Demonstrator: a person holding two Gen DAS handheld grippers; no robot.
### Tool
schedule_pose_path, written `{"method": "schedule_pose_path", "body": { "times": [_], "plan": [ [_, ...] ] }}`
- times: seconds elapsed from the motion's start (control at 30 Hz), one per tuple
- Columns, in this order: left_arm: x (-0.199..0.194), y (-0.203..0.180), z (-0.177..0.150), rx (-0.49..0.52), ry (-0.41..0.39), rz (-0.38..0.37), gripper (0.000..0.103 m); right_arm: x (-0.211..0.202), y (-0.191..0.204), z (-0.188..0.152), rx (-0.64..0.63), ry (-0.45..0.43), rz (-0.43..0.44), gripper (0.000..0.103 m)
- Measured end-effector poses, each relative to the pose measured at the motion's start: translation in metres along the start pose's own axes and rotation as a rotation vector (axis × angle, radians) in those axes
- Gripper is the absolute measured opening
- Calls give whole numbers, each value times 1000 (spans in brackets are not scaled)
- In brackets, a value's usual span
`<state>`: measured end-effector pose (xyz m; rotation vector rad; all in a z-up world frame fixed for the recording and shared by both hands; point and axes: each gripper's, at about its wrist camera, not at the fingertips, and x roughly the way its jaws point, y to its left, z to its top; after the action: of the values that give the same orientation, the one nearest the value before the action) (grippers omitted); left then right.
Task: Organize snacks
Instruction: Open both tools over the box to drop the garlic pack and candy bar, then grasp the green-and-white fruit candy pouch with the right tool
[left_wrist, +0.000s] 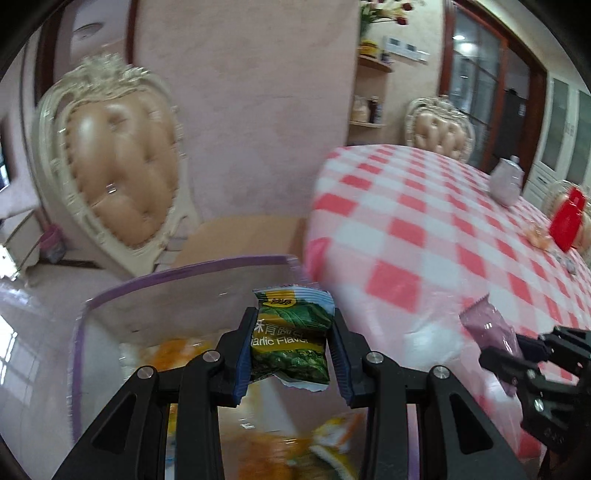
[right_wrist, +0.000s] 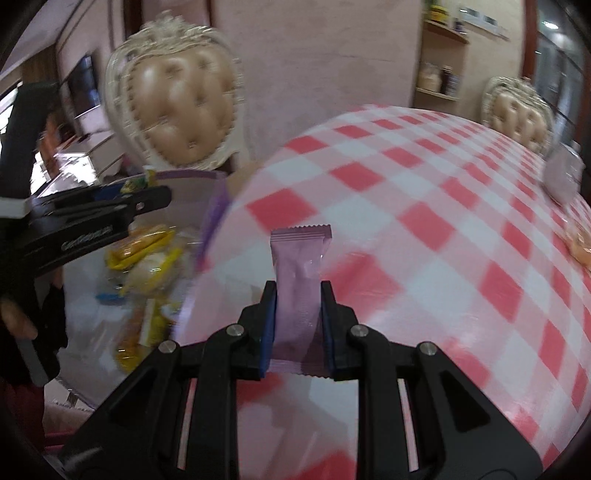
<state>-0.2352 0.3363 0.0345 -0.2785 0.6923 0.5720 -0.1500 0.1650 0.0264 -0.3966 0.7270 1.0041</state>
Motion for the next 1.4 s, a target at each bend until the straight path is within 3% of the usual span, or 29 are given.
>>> {"method": "schedule_pose_path", "body": {
  "times": [0.4, 0.43, 0.47, 0.53, 0.6, 0.67, 0.8, 0.93, 1.03, 1.13, 1.23, 1.4],
  "plan": [
    [-6, 56, -10, -83, 15, 168, 40, 18, 85, 6, -166, 28, 203, 27],
    [-6, 58, -10, -89, 16, 206, 45, 17, 89, 6, -174, 29, 241, 29],
    [-6, 59, -8, -97, 19, 243, 59, 16, 90, 5, -178, 30, 281, 33],
    [-7, 59, -6, -123, 12, 289, 80, 8, 87, 6, -171, 0, 287, 59],
    [-13, 54, -2, -137, -13, 308, 83, 1, 77, 8, -155, -30, 254, 72],
    [-16, 39, 4, -125, -23, 293, 83, -6, 55, 8, -117, -45, 221, 72],
    [-9, -12, 22, -70, 7, 191, 84, -21, -8, 2, -2, -63, 128, 72],
    [8, -87, 36, -9, 100, 0, 84, -50, -102, -22, 135, -69, -47, 73],
    [22, -171, 44, 49, 190, -189, 84, -72, -171, -46, 266, -56, -150, 74],
    [29, -262, 46, 135, 208, -333, 84, -99, -243, -82, 407, -45, -289, 74],
    [39, -345, 45, 207, 219, -421, 84, -126, -307, -117, 533, -38, -409, 74],
    [67, -453, 51, 175, 198, -505, 84, -172, -392, -164, 781, -87, -497, 75]
  ]
}}
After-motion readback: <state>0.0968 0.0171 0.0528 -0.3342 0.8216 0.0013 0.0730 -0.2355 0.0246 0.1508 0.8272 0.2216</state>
